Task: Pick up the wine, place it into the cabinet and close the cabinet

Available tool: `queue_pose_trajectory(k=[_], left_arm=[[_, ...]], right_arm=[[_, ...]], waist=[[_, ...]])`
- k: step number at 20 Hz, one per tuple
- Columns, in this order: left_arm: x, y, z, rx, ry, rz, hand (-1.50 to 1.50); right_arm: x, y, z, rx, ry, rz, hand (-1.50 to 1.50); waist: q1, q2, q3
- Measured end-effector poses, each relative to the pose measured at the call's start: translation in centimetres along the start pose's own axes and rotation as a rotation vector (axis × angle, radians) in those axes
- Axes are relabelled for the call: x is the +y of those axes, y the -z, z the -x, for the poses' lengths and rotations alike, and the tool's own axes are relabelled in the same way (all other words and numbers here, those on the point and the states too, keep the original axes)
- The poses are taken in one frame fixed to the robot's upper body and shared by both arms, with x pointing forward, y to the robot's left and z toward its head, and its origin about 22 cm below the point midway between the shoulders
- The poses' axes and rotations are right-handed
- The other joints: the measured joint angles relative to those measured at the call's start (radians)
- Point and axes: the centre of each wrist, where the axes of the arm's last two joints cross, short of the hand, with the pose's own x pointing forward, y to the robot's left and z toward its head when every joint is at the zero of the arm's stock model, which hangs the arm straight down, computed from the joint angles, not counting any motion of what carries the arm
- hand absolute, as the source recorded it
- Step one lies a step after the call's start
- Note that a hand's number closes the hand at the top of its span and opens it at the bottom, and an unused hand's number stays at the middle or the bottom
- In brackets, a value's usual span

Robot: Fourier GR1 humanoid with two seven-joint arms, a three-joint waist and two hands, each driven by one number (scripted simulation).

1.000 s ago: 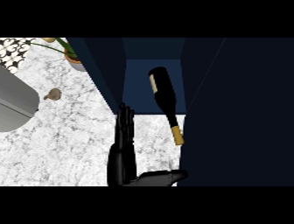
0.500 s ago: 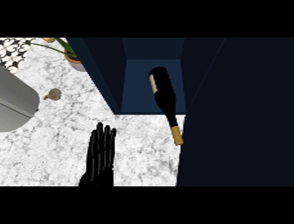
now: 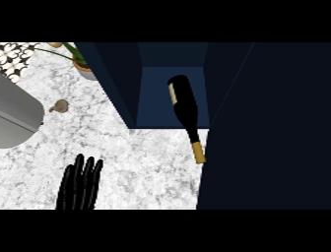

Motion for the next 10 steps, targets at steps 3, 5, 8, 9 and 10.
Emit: queue_pose_trajectory(k=[3,5,8,9,10], left_arm=[[1.2,0.1,-1.0,-0.002,0.002,0.001,-1.50],[2.0,0.1,-1.1,-0.003,0.006,-0.005,-1.50],[3.1,-0.1,-2.1,-0.017,0.009,-0.014,-1.50],[3.5,-0.1,-2.6,-0.024,0.010,-0.022,-1.50],[4.0,0.0,-3.0,-0.030,0.016,-0.028,-1.50]], right_arm=[[0.9,0.0,0.4,0.040,0.049,-0.034,1.50],[1.4,-0.1,0.6,0.067,0.087,-0.046,1.50],[2.2,-0.1,0.8,0.107,0.124,-0.082,1.50],[2.6,-0.1,0.8,0.121,0.141,-0.097,1.50],[2.9,-0.1,1.0,0.130,0.155,-0.113,1.50]], waist=[[-0.001,0.000,0.000],[-0.001,0.000,0.000],[0.000,-0.001,0.000],[0.002,-0.001,0.000],[0.002,-0.002,0.000]])
